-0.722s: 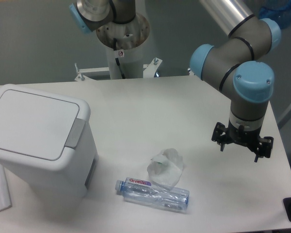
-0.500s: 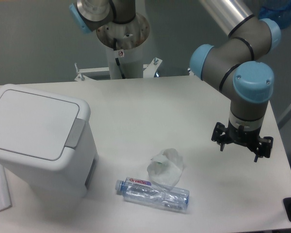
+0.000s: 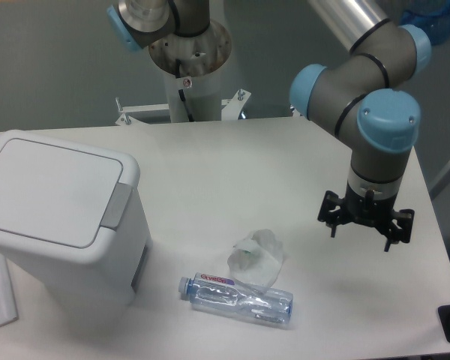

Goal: Open the trash can
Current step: 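Lift the open gripper and start moving it toward the white trash can, then move the open gripper over to the grey latch on the trash can lid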

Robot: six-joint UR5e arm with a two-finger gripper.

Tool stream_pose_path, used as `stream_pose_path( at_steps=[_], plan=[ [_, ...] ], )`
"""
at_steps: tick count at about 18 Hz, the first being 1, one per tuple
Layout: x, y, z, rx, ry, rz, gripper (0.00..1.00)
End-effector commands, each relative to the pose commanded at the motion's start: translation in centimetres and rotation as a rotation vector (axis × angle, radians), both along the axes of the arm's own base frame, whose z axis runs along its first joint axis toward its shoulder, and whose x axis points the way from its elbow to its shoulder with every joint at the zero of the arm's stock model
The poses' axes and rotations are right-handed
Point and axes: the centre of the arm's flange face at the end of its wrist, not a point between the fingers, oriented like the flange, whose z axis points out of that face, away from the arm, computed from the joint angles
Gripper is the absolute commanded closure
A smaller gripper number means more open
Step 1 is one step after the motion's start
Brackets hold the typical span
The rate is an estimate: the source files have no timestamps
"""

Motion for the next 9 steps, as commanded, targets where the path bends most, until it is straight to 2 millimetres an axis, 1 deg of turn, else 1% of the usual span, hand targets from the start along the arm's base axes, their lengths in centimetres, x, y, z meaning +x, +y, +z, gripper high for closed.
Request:
stream_pose_path(
  at_steps=[3, 5, 7, 9],
  plan=[
    [1.8, 1.3, 2.2, 0.138, -0.088, 0.121, 0.00],
    [3.6, 2.7, 3.7, 0.199, -0.130, 0.152, 0.00],
    [5.3, 3.6, 4.9, 0.228, -0.142, 0.143, 0.00],
    [7.6, 5.1, 6.4, 0.287, -0.172, 0.088, 0.00]
  ],
)
